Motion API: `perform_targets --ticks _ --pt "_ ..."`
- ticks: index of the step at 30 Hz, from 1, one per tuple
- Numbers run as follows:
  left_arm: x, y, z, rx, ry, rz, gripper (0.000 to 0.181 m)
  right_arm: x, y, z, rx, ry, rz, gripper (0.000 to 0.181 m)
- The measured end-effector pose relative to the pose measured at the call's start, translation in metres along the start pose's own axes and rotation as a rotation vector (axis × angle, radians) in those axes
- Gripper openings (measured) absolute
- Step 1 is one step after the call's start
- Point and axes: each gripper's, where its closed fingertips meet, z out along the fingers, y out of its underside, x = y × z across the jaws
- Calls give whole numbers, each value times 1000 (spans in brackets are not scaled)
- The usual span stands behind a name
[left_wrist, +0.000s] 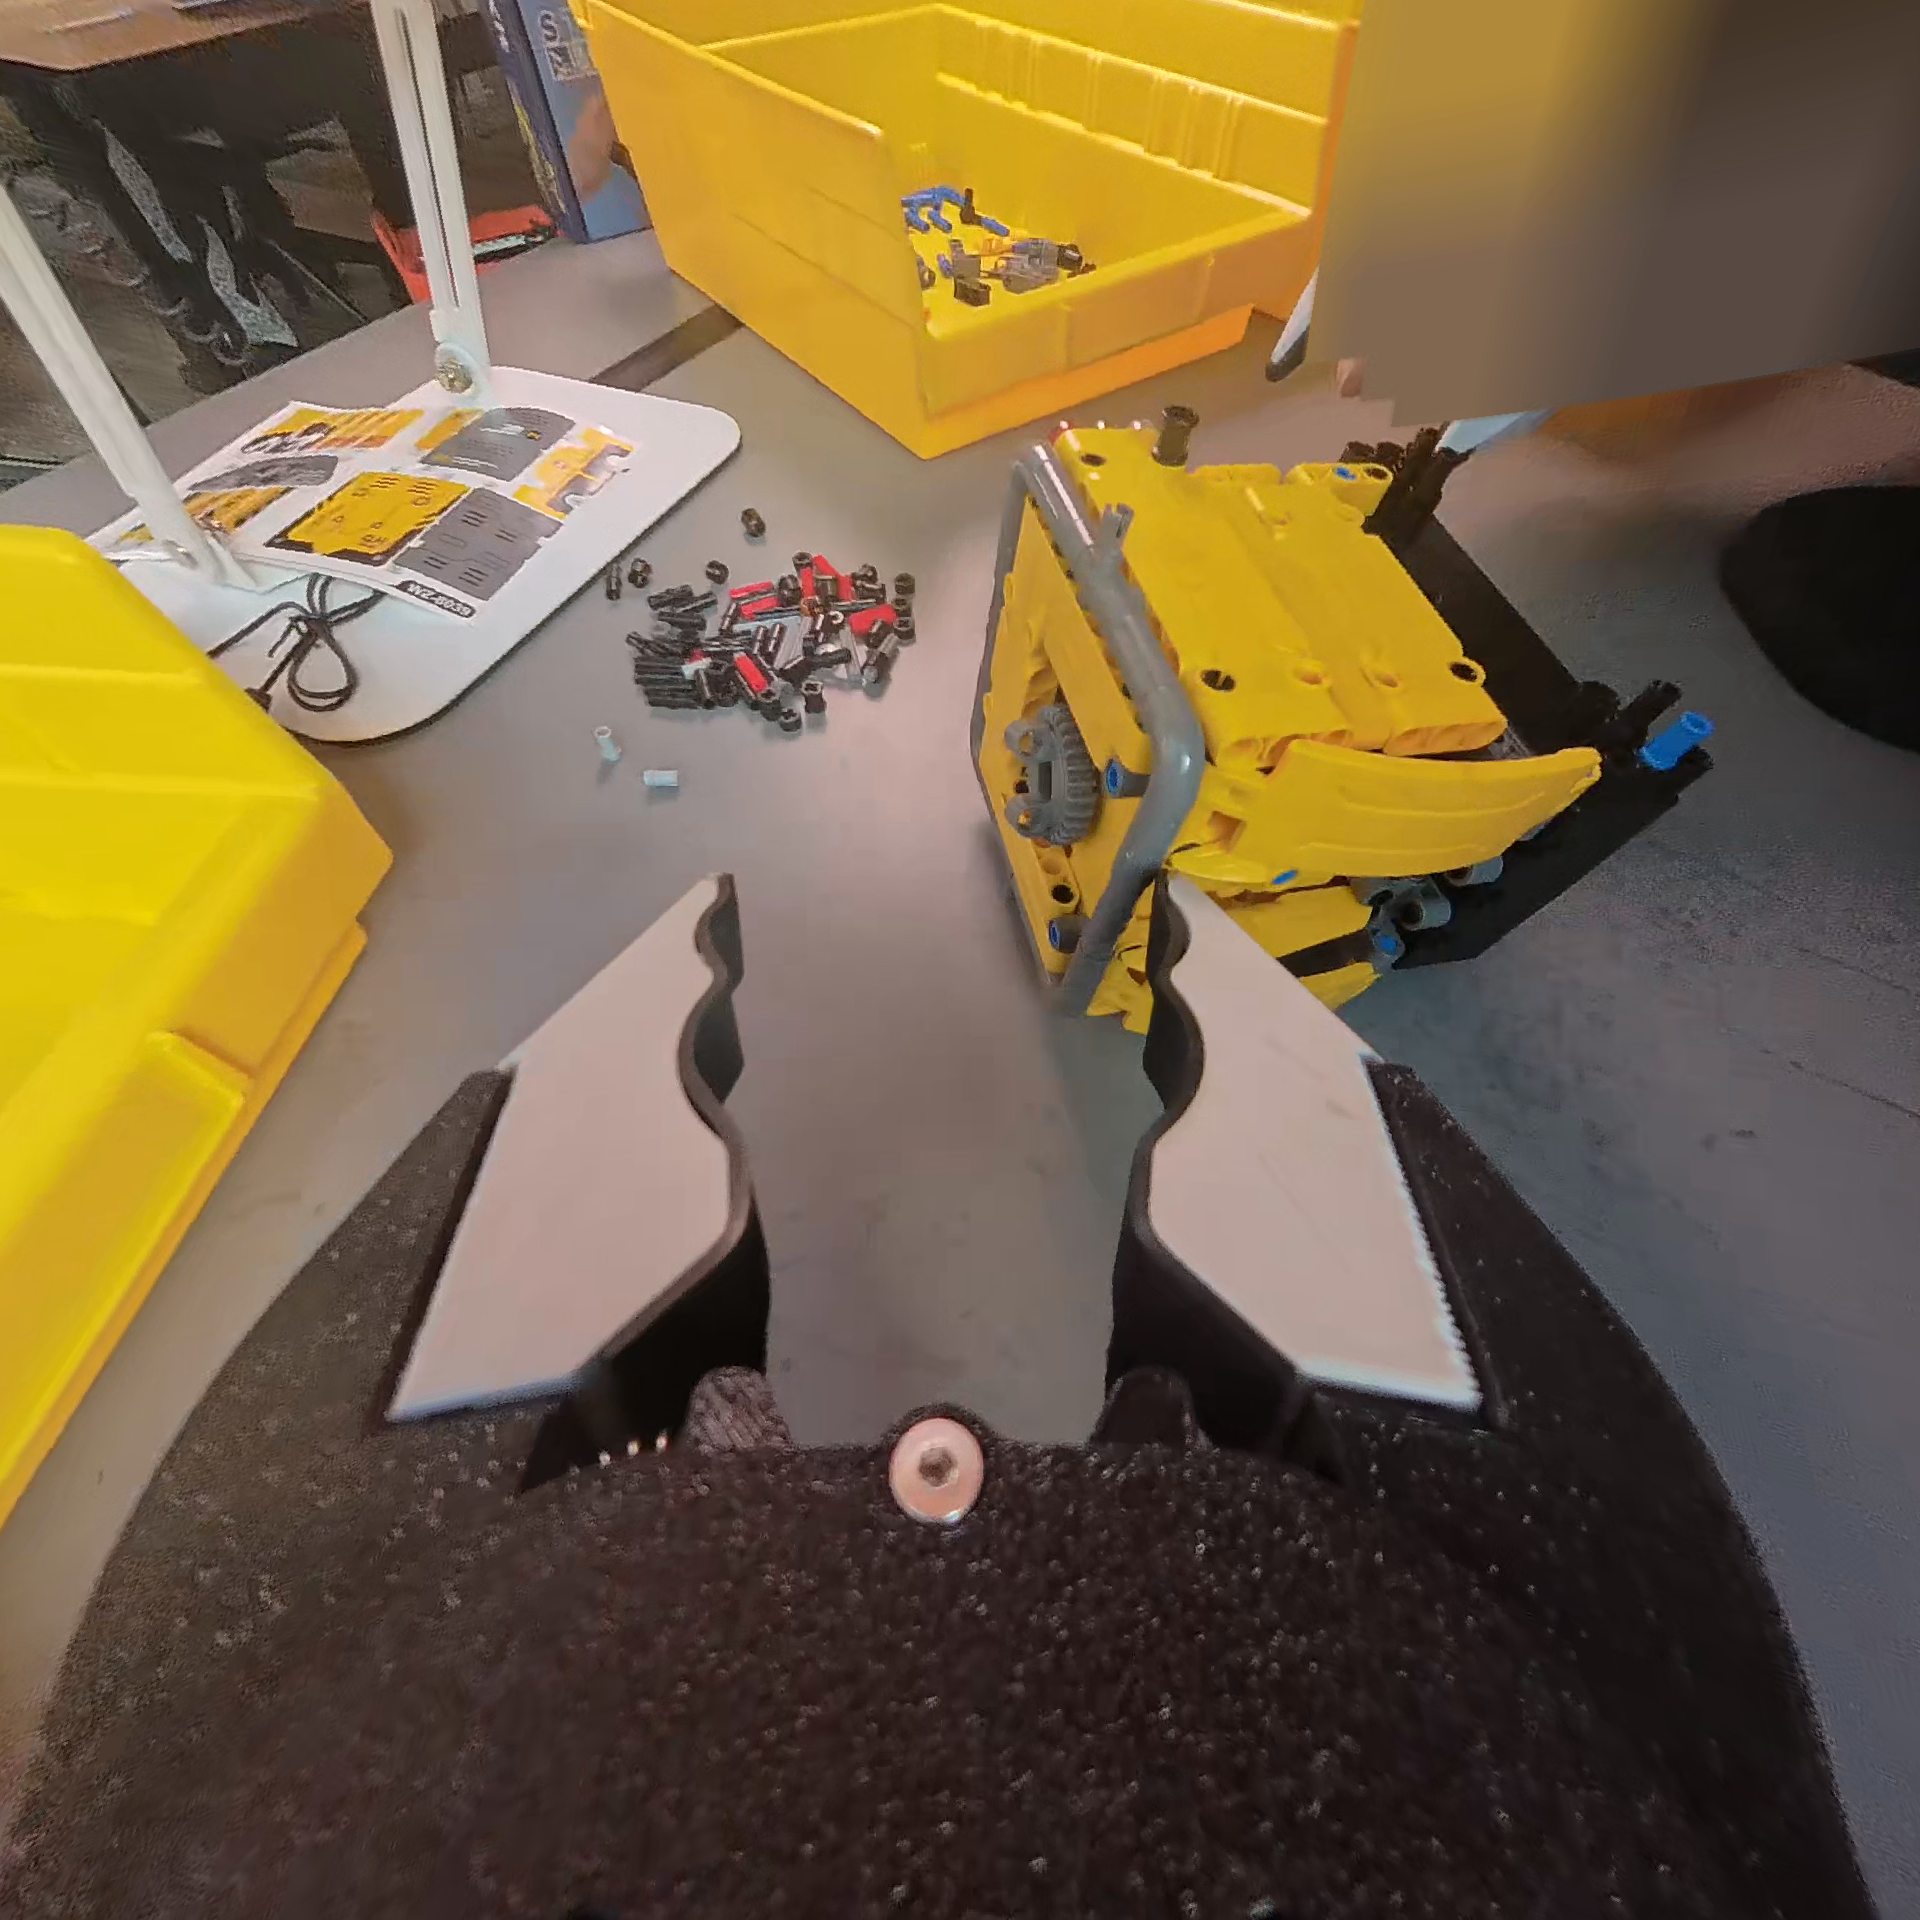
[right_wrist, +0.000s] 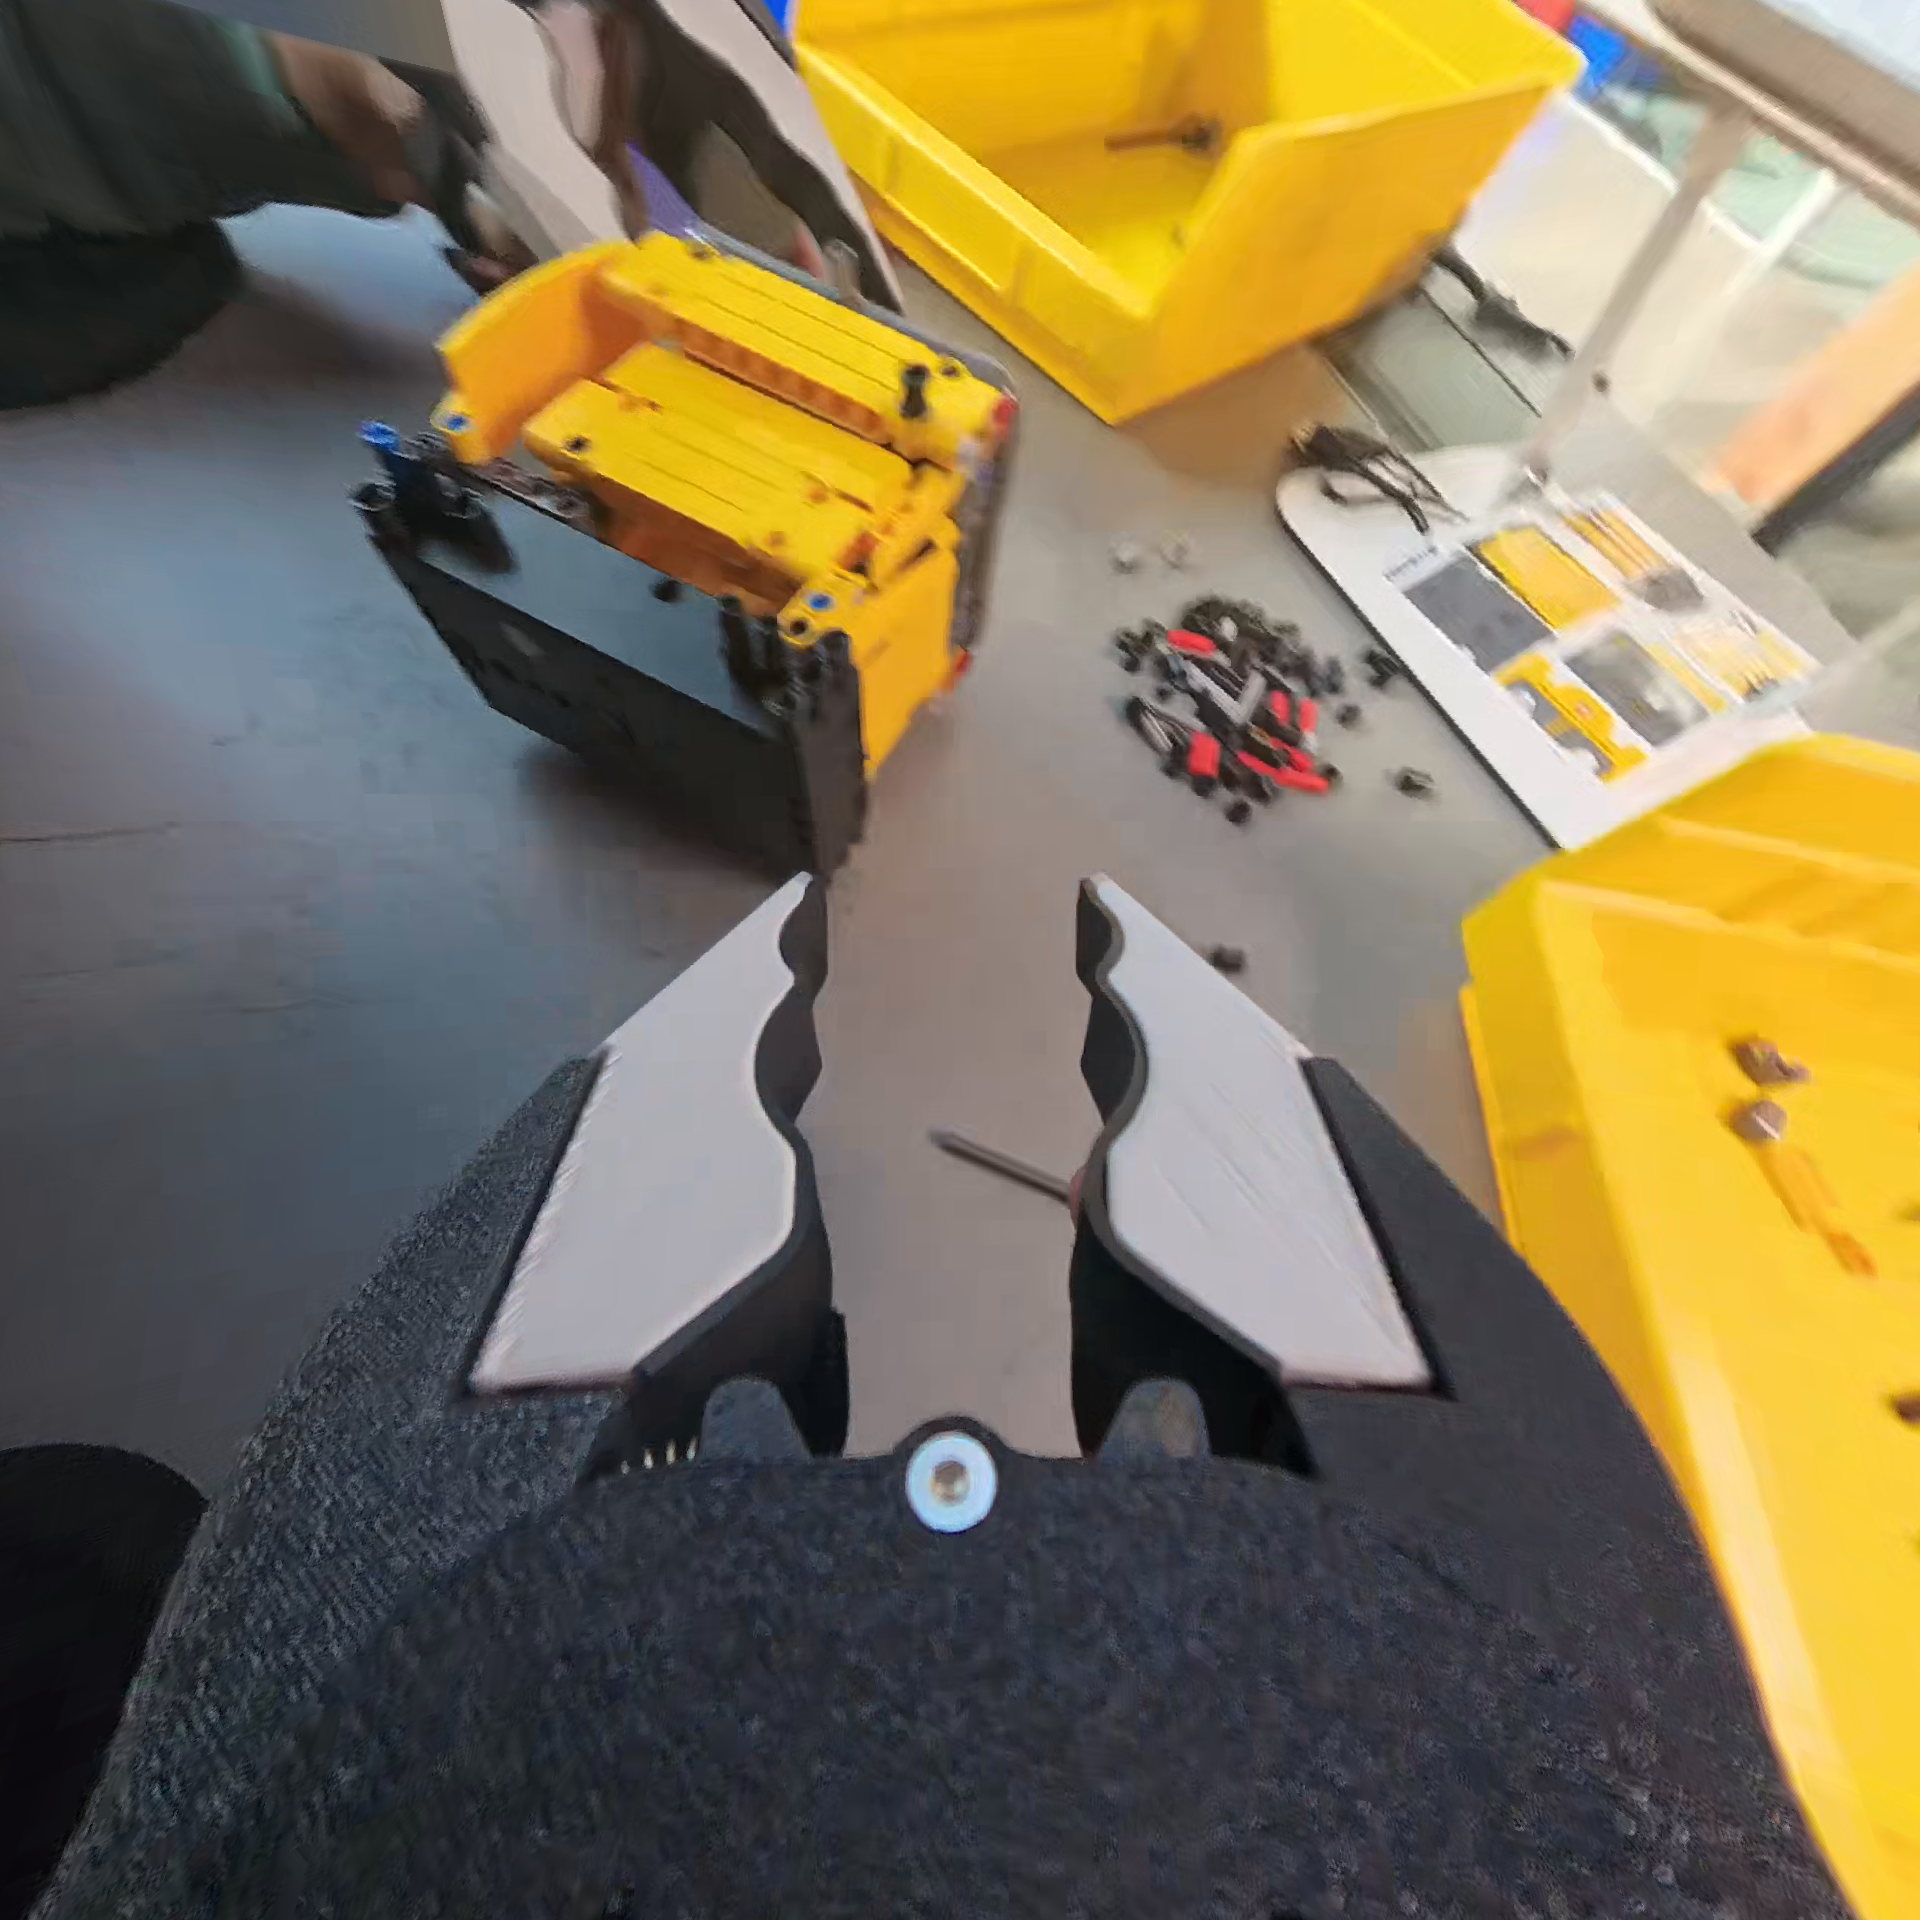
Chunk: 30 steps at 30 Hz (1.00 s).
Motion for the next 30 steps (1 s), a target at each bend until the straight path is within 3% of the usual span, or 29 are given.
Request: perform_targets --ticks 6,11,13,14,19,21,25,30 --pt "-5 -4 -5 10 -40 22 77 18 60 -10 -359 130 199 51" --pt "-6 -11 -15 33 -51 21 77 17 75 -2 -396 131 279 58" --pt "-9 -13 -19 48 -60 16 77 17 80 0 -411 126 300 55" --pt "-10 -15 -21 63 -61 6 77 17 79 1 -406 122 313 45" --pt "-9 -37 -33 182 -44 -57 71 16 77 -1 -370 123 286 43" --pt "-1 -49 -37 235 18 -120 67 15 51 -3 -228 145 170 43" --pt "27 -90 -48 397 241 -302 50 2 -39 -29 150 256 -187 43" --pt "81 -116 -28 355 438 -335 42 -41 -108 -26 308 305 -583 43"
